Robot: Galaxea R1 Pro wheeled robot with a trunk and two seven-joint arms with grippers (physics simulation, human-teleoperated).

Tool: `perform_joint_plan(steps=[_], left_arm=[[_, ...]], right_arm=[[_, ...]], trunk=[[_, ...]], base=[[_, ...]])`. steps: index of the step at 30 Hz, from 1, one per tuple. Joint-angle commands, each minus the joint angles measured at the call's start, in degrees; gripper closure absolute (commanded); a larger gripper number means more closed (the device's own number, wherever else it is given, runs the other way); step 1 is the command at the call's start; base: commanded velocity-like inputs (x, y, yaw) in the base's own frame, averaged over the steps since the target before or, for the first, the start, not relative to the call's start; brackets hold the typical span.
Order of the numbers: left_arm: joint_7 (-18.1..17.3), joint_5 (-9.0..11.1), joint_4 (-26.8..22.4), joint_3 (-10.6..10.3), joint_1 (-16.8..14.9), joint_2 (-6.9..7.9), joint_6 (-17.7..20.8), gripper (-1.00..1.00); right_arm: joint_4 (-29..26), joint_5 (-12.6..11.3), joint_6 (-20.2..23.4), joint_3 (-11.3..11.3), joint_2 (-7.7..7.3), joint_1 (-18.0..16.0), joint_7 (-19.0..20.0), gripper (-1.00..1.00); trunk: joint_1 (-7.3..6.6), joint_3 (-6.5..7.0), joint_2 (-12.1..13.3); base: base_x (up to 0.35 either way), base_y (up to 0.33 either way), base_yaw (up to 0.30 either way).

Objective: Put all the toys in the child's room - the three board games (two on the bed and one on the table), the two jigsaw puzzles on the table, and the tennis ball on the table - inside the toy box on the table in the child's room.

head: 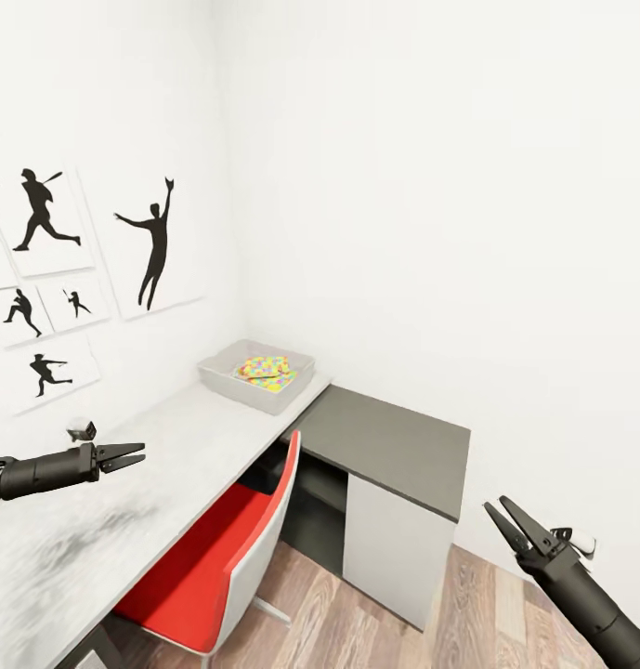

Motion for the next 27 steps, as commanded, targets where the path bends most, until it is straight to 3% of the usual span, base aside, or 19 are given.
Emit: perform_joint_plan(steps=[1, 12, 27], left_arm=[[-0.22, -0.04, -0.01, 0.00, -0.03, 0.01, 0.61, -1.00], [-0.22, -0.04, -0.03, -0.05, 0.00, 0.01, 0.61, -1.00], [-0.22, -0.04, -0.06, -0.14, -0.02, 0.01, 0.61, -1.00]], right_arm=[[-0.01, -0.37, 0.41, 0.00, -0.02, -0.02, -0.06, -1.00], [0.68, -0.40, 0.42, -0.09, -0.05, -0.14, -0.06, -1.00], [1.77, -0.40, 0.43, -1.59, -0.05, -0.29, 0.09, -1.00]], trunk=[[0.03, -0.07, -0.13], [0.03, 0.50, -0.13], [0.03, 1.32, -0.13]], base=[[-0.157, 0.064, -0.255], [-0.127, 0.013, -0.255], [-0.012, 0.000, -0.255]])
